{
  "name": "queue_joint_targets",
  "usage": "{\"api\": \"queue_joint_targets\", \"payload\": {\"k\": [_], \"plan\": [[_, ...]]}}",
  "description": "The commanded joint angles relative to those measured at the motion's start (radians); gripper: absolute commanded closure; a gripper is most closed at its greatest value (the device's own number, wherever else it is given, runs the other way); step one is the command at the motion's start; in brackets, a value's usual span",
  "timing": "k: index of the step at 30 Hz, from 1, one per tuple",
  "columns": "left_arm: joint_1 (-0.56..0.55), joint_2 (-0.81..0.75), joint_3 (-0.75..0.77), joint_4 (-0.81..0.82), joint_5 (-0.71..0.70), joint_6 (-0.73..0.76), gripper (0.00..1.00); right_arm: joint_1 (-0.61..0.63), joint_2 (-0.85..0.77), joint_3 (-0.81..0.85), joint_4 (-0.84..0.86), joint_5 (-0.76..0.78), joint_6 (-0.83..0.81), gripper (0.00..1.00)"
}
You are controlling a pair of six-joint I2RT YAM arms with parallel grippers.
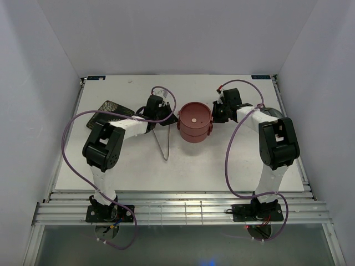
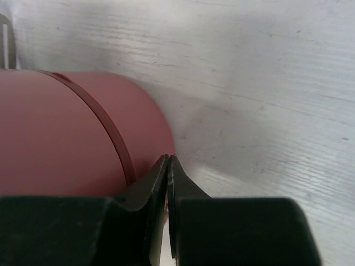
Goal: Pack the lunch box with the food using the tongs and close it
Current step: Close the fastener on the packing box.
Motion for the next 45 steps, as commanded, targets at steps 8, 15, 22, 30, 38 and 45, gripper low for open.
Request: {"api": "queue_joint_targets", "payload": {"k": [8, 15, 22, 30, 38, 45], "plan": [[-0.031, -0.011, 0.000, -0.025, 0.026, -0.007, 1.00, 0.011, -0.019, -0.015, 0.037, -0.085, 0.082, 0.92], [-0.021, -0.066, 0.046, -0.166, -0.119, 0.027, 1.00, -0.077, -0.079, -0.064, 0.023, -0.049, 0.089, 0.92], [0.002, -0.146, 0.040, -0.214, -0.256, 0.030, 0.83, -0.109, -0.130, -0.097, 0.009, -0.041, 0.075, 0.92], [0.030, -0.324, 0.037, -0.123, -0.241, 0.145, 1.00, -0.111, -0.188, -0.162, 0.014, -0.094, 0.089, 0.92], [-0.027, -0.287, 0.100, -0.022, 0.080, 0.185, 1.00, -0.104, -0.251, -0.295, 0.112, -0.176, 0.147, 0.92], [-0.067, -0.165, 0.110, 0.035, 0.164, 0.182, 1.00, -0.100, -0.292, -0.344, 0.195, -0.203, 0.182, 0.91]]}}
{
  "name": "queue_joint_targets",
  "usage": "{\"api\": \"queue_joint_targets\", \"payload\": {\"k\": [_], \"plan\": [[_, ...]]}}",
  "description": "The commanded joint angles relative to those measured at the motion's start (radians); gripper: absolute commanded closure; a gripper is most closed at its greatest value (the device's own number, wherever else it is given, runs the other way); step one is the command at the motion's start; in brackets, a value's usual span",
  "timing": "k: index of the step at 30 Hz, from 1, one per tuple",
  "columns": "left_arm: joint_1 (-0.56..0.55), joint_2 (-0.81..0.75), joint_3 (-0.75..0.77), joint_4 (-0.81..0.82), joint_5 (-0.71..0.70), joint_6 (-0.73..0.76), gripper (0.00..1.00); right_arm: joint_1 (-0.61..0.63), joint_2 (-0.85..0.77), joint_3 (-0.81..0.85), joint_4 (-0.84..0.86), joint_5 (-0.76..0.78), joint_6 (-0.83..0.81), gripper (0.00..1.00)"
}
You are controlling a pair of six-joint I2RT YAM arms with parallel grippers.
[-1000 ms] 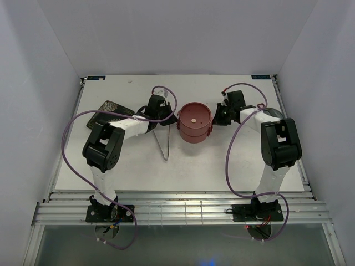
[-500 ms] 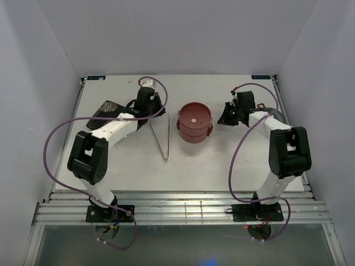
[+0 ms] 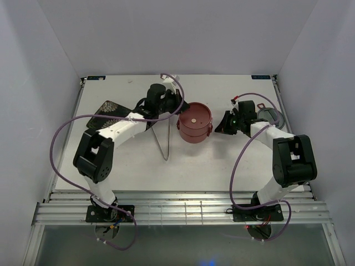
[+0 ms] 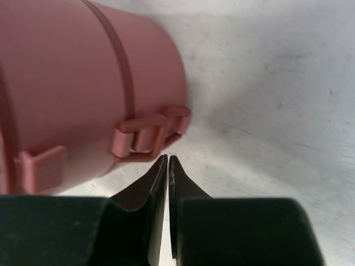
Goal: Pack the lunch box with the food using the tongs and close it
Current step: Close the fastener on the packing box.
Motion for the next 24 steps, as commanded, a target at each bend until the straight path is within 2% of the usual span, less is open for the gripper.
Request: {"api": "queue_joint_targets", "payload": {"k": [1, 5, 17, 24], "plan": [[-0.006, 0.056, 0.015, 0.028, 0.096, 0.009, 1.00, 0.006, -0.035, -0.016, 0.106, -0.037, 0.029, 0.90], [-0.009, 0.112, 0.011, 0.030, 0.103, 0.006, 1.00, 0.006, -0.022, -0.031, 0.156, -0.044, 0.058, 0.84], [-0.011, 0.184, -0.055, 0.046, 0.090, 0.010, 1.00, 0.022, 0.079, -0.014, 0.213, -0.060, 0.086, 0.92], [-0.012, 0.207, -0.066, 0.068, 0.102, 0.004, 1.00, 0.037, 0.126, -0.020, 0.233, -0.046, 0.096, 0.92]]}}
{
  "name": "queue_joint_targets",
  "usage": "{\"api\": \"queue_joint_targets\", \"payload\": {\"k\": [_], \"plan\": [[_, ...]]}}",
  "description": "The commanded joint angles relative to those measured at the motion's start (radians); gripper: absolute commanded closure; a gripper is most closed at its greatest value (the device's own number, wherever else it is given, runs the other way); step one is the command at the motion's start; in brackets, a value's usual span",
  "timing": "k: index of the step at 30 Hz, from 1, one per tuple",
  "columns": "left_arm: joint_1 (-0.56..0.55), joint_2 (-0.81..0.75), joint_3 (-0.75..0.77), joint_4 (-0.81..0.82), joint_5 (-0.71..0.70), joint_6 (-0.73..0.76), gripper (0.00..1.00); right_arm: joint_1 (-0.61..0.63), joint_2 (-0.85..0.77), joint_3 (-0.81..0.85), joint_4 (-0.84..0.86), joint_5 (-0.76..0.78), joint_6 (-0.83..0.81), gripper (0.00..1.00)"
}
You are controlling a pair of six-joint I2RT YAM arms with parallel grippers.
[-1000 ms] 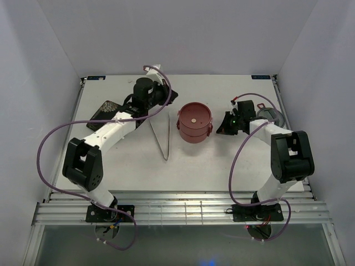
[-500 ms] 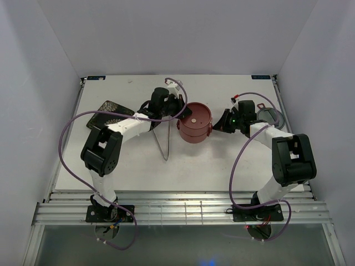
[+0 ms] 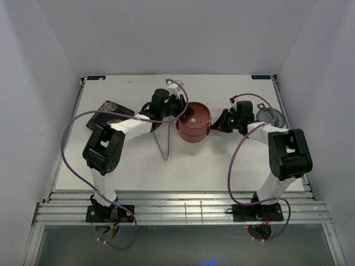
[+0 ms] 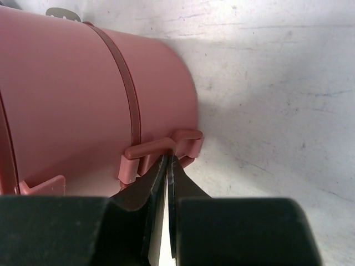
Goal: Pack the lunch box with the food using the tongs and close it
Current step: Close the fastener on the packing box.
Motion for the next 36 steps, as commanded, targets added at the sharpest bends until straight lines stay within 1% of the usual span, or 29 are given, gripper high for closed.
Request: {"api": "queue_joint_targets", "payload": {"k": [1, 4, 12, 21, 23, 31, 33, 36], "plan": [[-0.002, 0.050, -0.047, -0.076, 0.001, 0.010, 1.00, 0.030, 0.047, -0.002, 0.032, 0.018, 0.005, 0.92], [-0.003, 0.052, -0.047, -0.071, 0.004, 0.010, 1.00, 0.034, 0.058, -0.022, 0.063, 0.009, 0.031, 0.92], [-0.003, 0.066, -0.041, -0.070, 0.006, 0.025, 1.00, 0.042, 0.082, -0.123, 0.284, -0.071, 0.205, 0.92], [-0.003, 0.079, -0.036, -0.068, 0.009, 0.027, 1.00, 0.062, 0.116, -0.184, 0.423, -0.115, 0.333, 0.92], [-0.003, 0.081, -0.038, -0.068, 0.009, 0.027, 1.00, 0.060, 0.127, -0.206, 0.508, -0.131, 0.388, 0.92], [-0.003, 0.072, -0.041, -0.068, 0.001, 0.030, 1.00, 0.060, 0.168, -0.260, 0.689, -0.195, 0.517, 0.92], [-0.003, 0.070, -0.042, -0.068, 0.001, 0.030, 1.00, 0.057, 0.177, -0.276, 0.768, -0.209, 0.569, 0.92], [-0.003, 0.067, -0.044, -0.068, -0.002, 0.030, 1.00, 0.054, 0.183, -0.289, 0.808, -0.220, 0.593, 0.92]]}}
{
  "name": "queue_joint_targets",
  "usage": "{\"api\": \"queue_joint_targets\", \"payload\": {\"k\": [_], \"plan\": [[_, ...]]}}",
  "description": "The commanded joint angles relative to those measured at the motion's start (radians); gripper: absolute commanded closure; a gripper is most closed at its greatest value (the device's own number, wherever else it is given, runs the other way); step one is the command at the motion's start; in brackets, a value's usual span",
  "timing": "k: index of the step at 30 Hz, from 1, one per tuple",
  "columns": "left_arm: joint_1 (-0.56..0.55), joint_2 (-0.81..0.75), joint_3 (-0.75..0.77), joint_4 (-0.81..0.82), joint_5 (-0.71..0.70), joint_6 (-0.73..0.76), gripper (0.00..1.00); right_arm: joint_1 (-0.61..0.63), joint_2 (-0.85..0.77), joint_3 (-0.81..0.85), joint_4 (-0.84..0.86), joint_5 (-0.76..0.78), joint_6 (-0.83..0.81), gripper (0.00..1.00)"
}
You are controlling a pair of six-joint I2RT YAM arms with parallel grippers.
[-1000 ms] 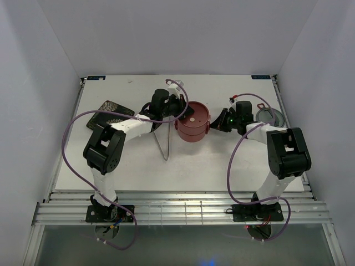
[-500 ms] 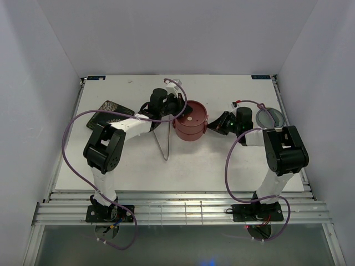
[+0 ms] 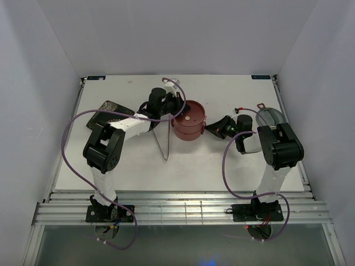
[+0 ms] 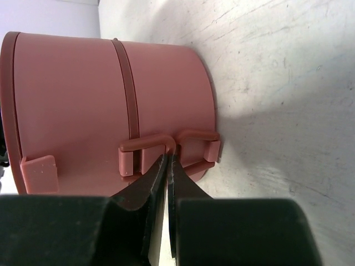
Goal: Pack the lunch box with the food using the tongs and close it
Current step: Close the fastener on the packing box.
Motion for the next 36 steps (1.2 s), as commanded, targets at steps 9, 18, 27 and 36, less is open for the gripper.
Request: {"api": "queue_joint_targets", "payload": {"k": [9, 18, 27, 36], "plan": [[-0.030, 0.032, -0.047, -0.136, -0.001, 0.006, 1.00, 0.011, -0.035, -0.044, -0.032, -0.078, -0.020, 0.92], [-0.030, 0.026, -0.051, -0.138, -0.013, 0.009, 1.00, 0.006, -0.137, -0.037, -0.176, 0.007, -0.120, 0.92], [-0.030, 0.027, -0.048, -0.141, -0.013, 0.012, 1.00, -0.008, -0.112, 0.007, -0.211, 0.039, -0.135, 0.92], [-0.030, 0.058, -0.031, -0.144, -0.001, 0.006, 1.00, 0.033, -0.004, 0.211, -0.294, 0.057, -0.171, 0.92]]}}
